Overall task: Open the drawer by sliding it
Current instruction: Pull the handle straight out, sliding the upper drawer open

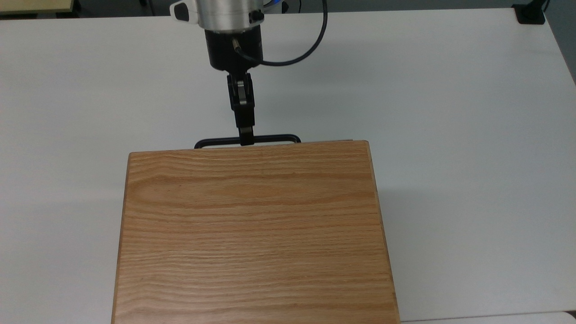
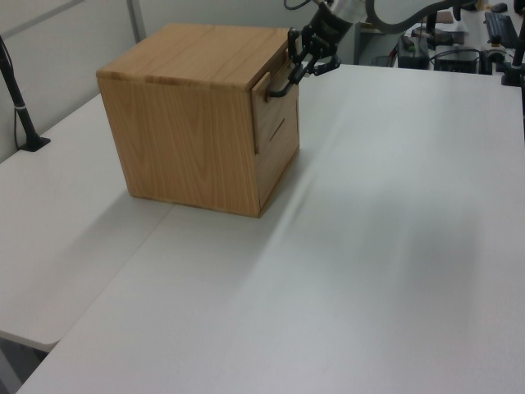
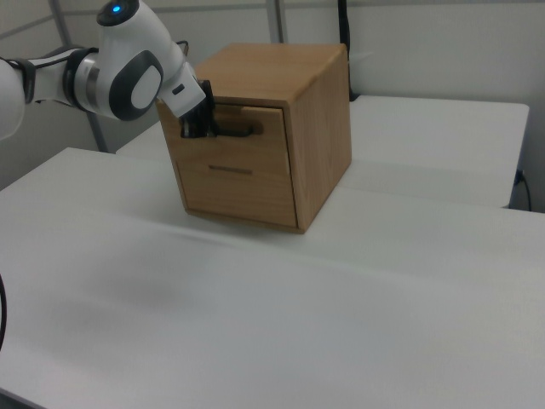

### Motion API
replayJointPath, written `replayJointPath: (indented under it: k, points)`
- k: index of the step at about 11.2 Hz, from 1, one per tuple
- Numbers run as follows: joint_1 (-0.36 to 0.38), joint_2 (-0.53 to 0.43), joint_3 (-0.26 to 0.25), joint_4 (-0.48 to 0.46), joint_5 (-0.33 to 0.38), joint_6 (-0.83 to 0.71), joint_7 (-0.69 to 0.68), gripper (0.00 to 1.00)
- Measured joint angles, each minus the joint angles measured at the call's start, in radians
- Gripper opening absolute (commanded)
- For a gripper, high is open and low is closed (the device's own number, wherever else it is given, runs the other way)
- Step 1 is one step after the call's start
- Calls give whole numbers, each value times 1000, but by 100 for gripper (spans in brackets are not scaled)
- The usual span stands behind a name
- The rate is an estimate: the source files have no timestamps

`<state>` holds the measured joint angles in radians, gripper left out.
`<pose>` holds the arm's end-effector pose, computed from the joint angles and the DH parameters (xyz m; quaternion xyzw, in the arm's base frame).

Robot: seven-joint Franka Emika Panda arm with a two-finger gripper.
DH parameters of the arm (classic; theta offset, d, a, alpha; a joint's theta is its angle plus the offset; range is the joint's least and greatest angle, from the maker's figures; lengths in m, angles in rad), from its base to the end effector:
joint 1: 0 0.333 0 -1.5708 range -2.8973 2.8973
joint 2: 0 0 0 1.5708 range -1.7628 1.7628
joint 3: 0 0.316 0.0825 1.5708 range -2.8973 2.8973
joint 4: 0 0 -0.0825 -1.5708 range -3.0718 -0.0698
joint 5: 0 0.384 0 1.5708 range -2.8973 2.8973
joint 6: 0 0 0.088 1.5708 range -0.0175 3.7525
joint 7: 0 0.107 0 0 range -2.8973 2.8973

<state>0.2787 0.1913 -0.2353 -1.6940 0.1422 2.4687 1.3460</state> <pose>0.6618 0.0408 0.5496 -0.7407 0.6048 -0.1986 0.2148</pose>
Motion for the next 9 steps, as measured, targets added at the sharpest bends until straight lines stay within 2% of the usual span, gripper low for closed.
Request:
replayJointPath:
  k: [9]
  points:
    - [2,-349,0,-385,0,-24,-82,0]
